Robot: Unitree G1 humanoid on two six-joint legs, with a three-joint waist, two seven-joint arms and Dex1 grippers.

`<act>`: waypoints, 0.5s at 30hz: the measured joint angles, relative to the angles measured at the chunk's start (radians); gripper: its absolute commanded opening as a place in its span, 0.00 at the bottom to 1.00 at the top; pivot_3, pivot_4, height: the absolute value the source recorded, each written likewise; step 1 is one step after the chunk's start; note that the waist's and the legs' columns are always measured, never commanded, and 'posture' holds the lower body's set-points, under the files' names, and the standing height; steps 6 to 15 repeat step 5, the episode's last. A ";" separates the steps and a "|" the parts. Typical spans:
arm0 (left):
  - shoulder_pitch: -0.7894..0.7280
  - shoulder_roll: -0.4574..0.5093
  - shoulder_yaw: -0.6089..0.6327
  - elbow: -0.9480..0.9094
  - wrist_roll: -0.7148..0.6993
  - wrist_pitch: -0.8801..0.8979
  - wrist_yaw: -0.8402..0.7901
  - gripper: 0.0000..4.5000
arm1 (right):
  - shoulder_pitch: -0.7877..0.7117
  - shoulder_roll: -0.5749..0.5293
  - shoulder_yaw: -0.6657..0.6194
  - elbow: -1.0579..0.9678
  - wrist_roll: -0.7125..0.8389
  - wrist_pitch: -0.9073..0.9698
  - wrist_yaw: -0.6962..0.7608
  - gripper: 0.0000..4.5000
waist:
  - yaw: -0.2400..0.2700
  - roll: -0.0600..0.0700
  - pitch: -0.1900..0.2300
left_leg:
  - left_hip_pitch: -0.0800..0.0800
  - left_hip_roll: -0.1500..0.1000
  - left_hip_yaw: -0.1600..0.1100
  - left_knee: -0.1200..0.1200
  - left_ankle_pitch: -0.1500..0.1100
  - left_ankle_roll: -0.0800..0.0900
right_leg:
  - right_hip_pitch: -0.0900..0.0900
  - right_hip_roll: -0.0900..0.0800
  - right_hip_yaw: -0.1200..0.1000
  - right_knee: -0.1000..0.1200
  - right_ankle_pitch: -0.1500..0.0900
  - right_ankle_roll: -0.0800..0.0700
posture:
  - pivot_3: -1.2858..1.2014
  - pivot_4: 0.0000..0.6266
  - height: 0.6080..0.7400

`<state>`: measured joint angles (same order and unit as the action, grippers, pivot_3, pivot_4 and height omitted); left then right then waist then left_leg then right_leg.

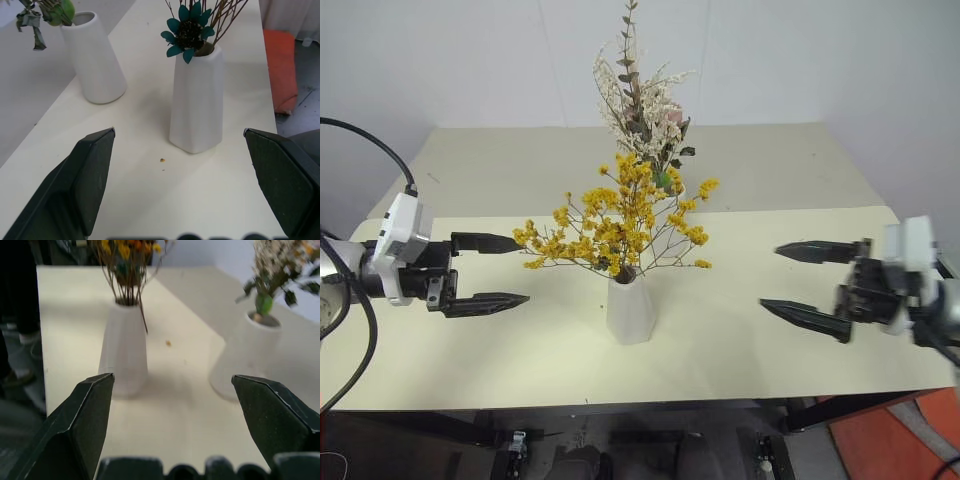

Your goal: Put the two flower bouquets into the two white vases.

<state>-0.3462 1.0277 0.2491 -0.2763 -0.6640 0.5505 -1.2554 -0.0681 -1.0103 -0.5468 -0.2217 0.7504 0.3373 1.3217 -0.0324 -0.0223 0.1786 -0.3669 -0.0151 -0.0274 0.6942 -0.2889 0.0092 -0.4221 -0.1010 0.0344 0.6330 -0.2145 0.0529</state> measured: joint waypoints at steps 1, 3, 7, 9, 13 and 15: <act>0.004 0.005 0.011 -0.003 -0.006 0.001 0.000 1.00 | 0.016 -0.024 -0.035 0.008 0.001 0.005 0.016 0.98 | 0.000 0.000 0.000 | 0.000 0.001 0.000 0.000 0.000 0.000 | 0.000 0.001 0.000 -0.002 0.000 0.000 | 0.52 0.24 1.00; 0.010 0.012 0.023 -0.004 -0.006 0.004 0.001 1.00 | 0.042 -0.051 -0.094 0.016 0.000 0.012 0.038 0.98 | 0.001 0.000 0.000 | 0.000 0.002 0.001 0.000 0.000 0.000 | 0.001 0.002 0.000 -0.003 0.001 0.000 | 0.52 0.24 1.00; 0.013 0.015 0.028 -0.006 -0.007 0.009 0.001 1.00 | 0.066 -0.062 -0.123 0.018 -0.001 0.016 0.055 0.98 | 0.001 0.000 0.000 | 0.000 0.003 0.001 0.000 0.000 0.000 | 0.001 0.002 0.000 -0.003 0.001 0.000 | 0.52 0.24 1.00; 0.013 0.015 0.028 -0.006 -0.007 0.009 0.001 1.00 | 0.066 -0.062 -0.123 0.018 -0.001 0.016 0.055 0.98 | 0.001 0.000 0.000 | 0.000 0.003 0.001 0.000 0.000 0.000 | 0.001 0.002 0.000 -0.003 0.001 0.000 | 0.52 0.24 1.00; 0.013 0.015 0.028 -0.006 -0.007 0.009 0.001 1.00 | 0.066 -0.062 -0.123 0.018 -0.001 0.016 0.055 0.98 | 0.001 0.000 0.000 | 0.000 0.003 0.001 0.000 0.000 0.000 | 0.001 0.002 0.000 -0.003 0.001 0.000 | 0.52 0.24 1.00; 0.013 0.015 0.028 -0.006 -0.007 0.009 0.001 1.00 | 0.066 -0.062 -0.123 0.018 -0.001 0.016 0.055 0.98 | 0.001 0.000 0.000 | 0.000 0.003 0.001 0.000 0.000 0.000 | 0.001 0.002 0.000 -0.003 0.001 0.000 | 0.52 0.24 1.00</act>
